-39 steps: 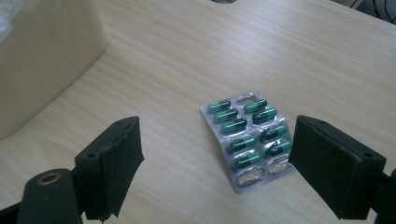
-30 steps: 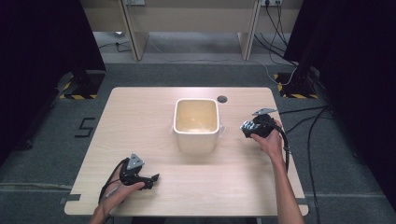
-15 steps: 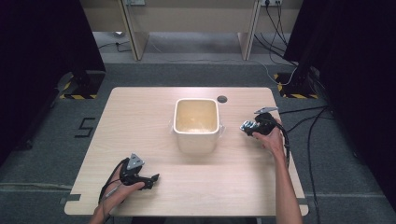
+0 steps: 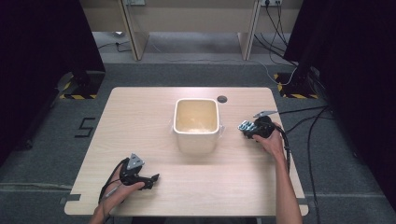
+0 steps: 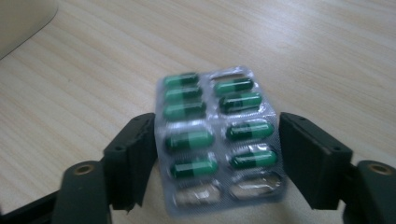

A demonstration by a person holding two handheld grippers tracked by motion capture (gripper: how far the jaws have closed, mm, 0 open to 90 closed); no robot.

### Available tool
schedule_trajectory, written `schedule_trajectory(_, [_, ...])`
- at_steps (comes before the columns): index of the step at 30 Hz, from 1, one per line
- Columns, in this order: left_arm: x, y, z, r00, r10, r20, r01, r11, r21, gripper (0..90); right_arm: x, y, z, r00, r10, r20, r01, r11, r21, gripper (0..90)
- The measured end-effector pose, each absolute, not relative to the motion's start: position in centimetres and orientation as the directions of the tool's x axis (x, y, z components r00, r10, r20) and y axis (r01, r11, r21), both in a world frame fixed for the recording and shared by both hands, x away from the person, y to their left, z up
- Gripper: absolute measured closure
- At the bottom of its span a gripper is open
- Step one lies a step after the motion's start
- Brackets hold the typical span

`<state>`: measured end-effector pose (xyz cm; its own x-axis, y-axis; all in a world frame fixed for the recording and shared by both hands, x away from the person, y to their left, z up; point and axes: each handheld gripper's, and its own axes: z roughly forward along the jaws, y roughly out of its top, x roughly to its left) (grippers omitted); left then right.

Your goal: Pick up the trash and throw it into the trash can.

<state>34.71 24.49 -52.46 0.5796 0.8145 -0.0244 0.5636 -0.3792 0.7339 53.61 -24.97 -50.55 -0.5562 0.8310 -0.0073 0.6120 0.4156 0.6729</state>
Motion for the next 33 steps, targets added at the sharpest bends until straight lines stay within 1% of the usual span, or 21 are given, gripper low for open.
schedule_trajectory(1, [34.7,24.5,-52.5,0.58,0.815,-0.024,0.564,-0.379,0.734,5.6,53.6,-25.0,-50.6,-0.556,0.831,-0.007,0.612,0.416,0.673,31.7])
schedule_trajectory(2, [34.7,24.5,-52.4,0.583,0.813,-0.019,0.562,-0.386,0.732,5.6,53.5,-25.0,-50.5,-0.544,0.839,-0.007,0.616,0.405,0.675,34.3])
schedule_trajectory(13, [34.7,24.5,-52.5,0.58,0.814,-0.022,0.562,-0.381,0.734,5.6,52.7,-24.4,-49.9,-0.528,0.849,0.003,0.618,0.381,0.688,34.7])
schedule_trajectory(16, [34.7,24.5,-52.5,0.58,0.814,-0.022,0.563,-0.381,0.734,5.6,51.8,-23.5,-48.5,-0.539,0.842,-0.01,0.602,0.394,0.695,34.8])
schedule_trajectory(17, [34.7,24.5,-52.5,0.58,0.814,-0.022,0.563,-0.381,0.734,5.6,51.8,-23.5,-48.5,-0.539,0.842,-0.01,0.602,0.394,0.695,34.8])
schedule_trajectory(20, [34.7,24.5,-52.5,0.58,0.814,-0.023,0.563,-0.381,0.734,5.6,50.6,-23.1,-46.9,-0.53,0.848,0.01,0.599,0.366,0.712,34.8])
schedule_trajectory(22, [34.7,24.5,-52.5,0.579,0.815,-0.024,0.564,-0.379,0.734,5.6,50.3,-23.1,-46.6,-0.525,0.851,0.015,0.604,0.36,0.711,34.8])
schedule_trajectory(26, [34.7,24.5,-52.5,0.579,0.815,-0.024,0.564,-0.379,0.734,5.6,48.8,-22.6,-44.6,-0.53,0.847,0.027,0.592,0.347,0.728,34.8])
schedule_trajectory(28, [34.7,24.5,-52.5,0.579,0.815,-0.024,0.564,-0.379,0.734,5.6,48.6,-22.5,-44.3,-0.533,0.846,0.028,0.587,0.346,0.733,34.8])
schedule_trajectory(30, [34.7,24.5,-52.5,0.579,0.815,-0.024,0.564,-0.379,0.734,5.6,47.7,-21.9,-42.9,-0.544,0.839,0.019,0.574,0.355,0.738,34.8])
schedule_trajectory(33, [34.7,24.5,-52.5,0.579,0.815,-0.024,0.564,-0.379,0.734,5.6,47.2,-21.3,-42.1,-0.561,0.828,0.008,0.559,0.371,0.742,34.8])
